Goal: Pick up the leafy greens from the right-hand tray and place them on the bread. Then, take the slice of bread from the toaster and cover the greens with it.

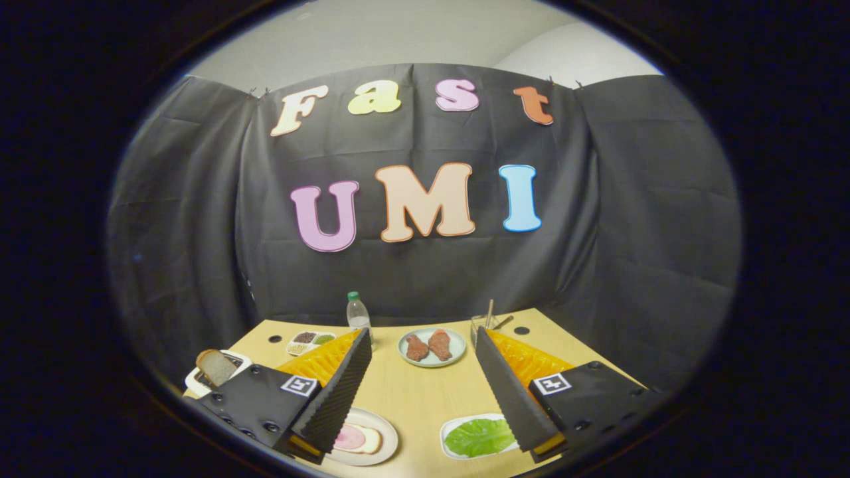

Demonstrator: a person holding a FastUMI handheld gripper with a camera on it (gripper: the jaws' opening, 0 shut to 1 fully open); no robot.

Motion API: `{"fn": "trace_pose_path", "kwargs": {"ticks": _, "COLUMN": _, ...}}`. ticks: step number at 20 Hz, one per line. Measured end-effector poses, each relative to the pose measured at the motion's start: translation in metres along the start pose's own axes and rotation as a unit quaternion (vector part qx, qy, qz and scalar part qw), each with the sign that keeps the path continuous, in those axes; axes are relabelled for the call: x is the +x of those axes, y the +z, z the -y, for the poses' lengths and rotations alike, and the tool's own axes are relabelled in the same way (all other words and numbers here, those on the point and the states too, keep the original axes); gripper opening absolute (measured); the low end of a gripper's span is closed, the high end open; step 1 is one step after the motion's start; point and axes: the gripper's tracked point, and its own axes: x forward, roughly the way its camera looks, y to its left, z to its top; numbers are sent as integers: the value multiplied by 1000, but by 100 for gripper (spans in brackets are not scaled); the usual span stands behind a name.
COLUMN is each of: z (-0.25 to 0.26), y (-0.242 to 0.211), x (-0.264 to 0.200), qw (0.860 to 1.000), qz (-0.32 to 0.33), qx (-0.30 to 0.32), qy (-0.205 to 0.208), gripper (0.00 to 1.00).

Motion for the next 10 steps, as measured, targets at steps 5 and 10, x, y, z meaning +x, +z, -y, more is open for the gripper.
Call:
{"fn": "trace_pose_path", "kwargs": {"ticks": 5, "z": 4, "y": -1, "x": -3, "qw": 1000, "qz": 0, "qx": -3, "qy": 4, "gripper": 100}}
{"fn": "trace_pose_path", "kwargs": {"ticks": 10, "z": 26, "y": -16, "x": -4, "qw": 999, "qz": -28, "qx": -24, "qy": 20, "gripper": 100}}
